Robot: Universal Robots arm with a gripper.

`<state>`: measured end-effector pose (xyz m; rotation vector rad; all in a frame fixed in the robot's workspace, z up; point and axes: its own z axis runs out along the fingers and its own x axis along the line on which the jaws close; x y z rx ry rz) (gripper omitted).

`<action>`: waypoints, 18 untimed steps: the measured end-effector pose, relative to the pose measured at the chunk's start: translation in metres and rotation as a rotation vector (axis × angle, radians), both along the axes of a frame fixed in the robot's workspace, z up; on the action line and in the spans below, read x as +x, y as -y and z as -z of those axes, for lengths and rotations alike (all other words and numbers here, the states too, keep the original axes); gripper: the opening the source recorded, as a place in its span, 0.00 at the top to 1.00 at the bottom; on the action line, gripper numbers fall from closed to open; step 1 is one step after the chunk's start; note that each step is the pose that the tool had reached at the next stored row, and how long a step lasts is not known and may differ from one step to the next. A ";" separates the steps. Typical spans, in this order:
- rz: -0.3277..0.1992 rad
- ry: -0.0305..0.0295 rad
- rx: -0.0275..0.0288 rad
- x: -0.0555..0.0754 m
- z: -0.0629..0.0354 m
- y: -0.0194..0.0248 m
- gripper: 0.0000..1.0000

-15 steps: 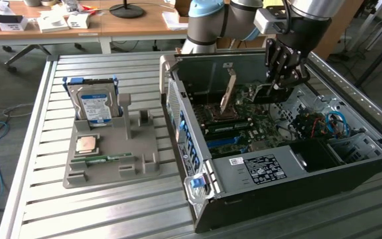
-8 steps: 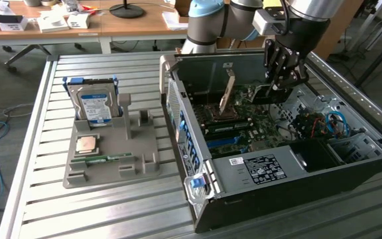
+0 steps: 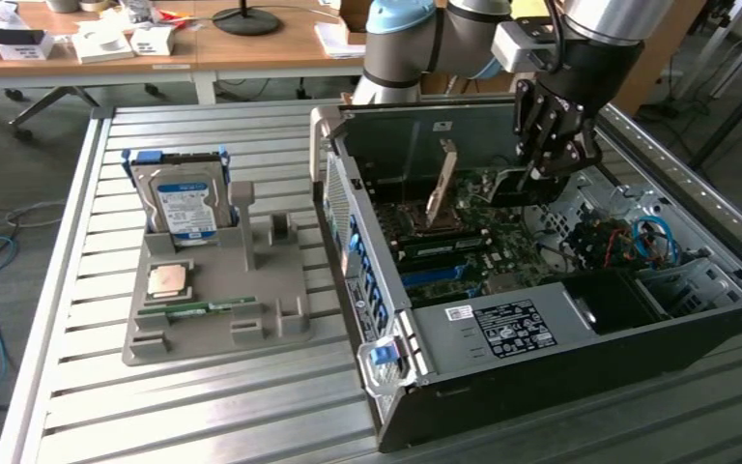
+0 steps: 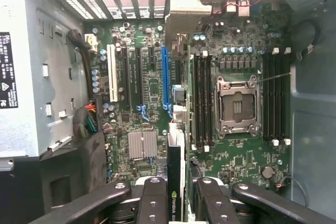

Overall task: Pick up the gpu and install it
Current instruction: 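Insert the gpu into the slot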

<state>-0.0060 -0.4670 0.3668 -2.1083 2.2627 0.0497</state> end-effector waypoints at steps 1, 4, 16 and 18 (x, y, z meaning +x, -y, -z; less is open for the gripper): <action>0.000 0.0000 0.0001 0.000 0.0002 0.0005 0.74; 0.000 0.0000 -0.0006 -0.002 0.0016 0.0006 0.74; -0.001 0.0001 -0.0022 -0.008 0.0052 0.0006 0.74; -0.007 0.0000 -0.0025 -0.008 0.0067 0.0006 0.74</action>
